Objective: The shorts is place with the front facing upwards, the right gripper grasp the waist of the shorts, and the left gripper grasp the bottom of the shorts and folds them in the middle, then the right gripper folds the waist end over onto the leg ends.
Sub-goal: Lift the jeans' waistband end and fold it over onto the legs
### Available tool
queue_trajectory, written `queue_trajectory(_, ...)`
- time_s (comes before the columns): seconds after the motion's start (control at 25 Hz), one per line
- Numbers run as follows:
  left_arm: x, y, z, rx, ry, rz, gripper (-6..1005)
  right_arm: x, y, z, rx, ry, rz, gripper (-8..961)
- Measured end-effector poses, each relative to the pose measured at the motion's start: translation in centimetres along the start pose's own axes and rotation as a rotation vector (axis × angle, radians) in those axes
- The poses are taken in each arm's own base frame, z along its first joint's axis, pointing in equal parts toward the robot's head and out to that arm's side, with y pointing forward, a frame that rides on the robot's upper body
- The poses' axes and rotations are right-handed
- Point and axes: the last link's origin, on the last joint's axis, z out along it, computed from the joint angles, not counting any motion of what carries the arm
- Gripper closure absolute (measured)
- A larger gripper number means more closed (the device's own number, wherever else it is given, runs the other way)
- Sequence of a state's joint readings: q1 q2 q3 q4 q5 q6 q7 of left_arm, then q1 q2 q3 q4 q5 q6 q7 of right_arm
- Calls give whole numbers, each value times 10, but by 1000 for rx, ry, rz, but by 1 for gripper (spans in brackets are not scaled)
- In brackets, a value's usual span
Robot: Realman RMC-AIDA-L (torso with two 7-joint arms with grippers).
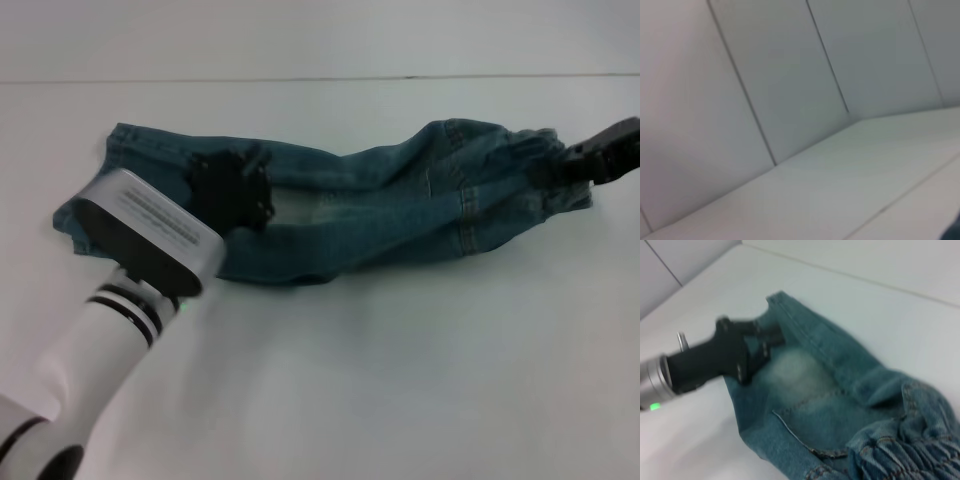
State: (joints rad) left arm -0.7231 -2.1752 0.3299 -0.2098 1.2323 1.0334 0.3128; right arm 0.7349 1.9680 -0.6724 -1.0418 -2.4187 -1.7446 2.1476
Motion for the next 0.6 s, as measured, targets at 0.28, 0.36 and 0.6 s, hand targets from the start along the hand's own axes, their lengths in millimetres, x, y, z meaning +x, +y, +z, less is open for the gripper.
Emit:
queue_trajectory(0.28, 4, 34, -5, -121, 3, 17, 990, -16, 9, -12, -14, -41, -37, 884)
queue_trajectory(0.36, 6, 42, -4, -154, -3, 9, 996, -21, 12, -14, -25, -53, -45, 885)
queue_trajectory(0.6, 15, 67, 0, -253, -30, -44, 999, -41, 21, -18, -25, -75, -100, 888)
